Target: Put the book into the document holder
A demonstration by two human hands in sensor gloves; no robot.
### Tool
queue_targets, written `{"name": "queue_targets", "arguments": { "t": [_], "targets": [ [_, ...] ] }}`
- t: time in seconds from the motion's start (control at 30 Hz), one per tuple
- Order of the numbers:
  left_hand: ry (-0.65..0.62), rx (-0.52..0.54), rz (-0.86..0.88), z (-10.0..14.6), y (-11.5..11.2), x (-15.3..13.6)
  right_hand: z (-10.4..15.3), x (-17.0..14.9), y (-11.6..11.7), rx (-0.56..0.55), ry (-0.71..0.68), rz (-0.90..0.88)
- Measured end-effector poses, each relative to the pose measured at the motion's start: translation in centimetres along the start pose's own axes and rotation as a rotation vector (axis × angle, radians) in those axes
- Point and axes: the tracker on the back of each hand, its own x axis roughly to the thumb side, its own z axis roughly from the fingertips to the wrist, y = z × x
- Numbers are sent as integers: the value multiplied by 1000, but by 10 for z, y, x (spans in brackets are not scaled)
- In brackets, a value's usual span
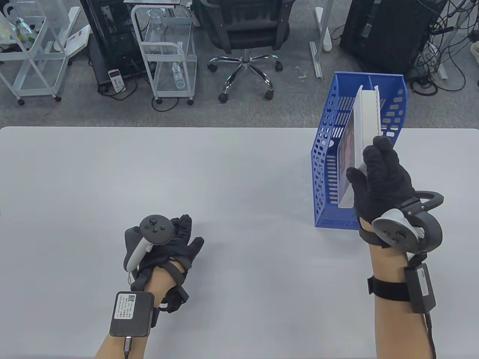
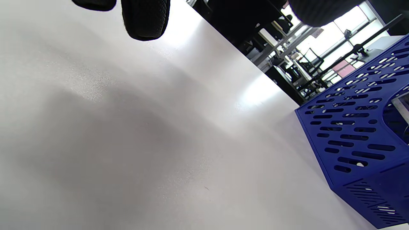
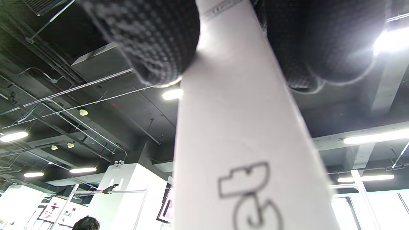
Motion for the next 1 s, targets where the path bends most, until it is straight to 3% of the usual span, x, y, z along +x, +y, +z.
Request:
{"name": "queue_targets", "arguments": {
  "t": [0.3,0.47,1.0],
  "targets": [
    [0,-1,12,0,1,0,18,-23,66,108,23,19],
    [4,-6,10,0,1,0,32,-30,89,158,-11,51],
    [23,-48,-3,-1,-6,0,36,-40,110,210,57,48]
  ]
}}
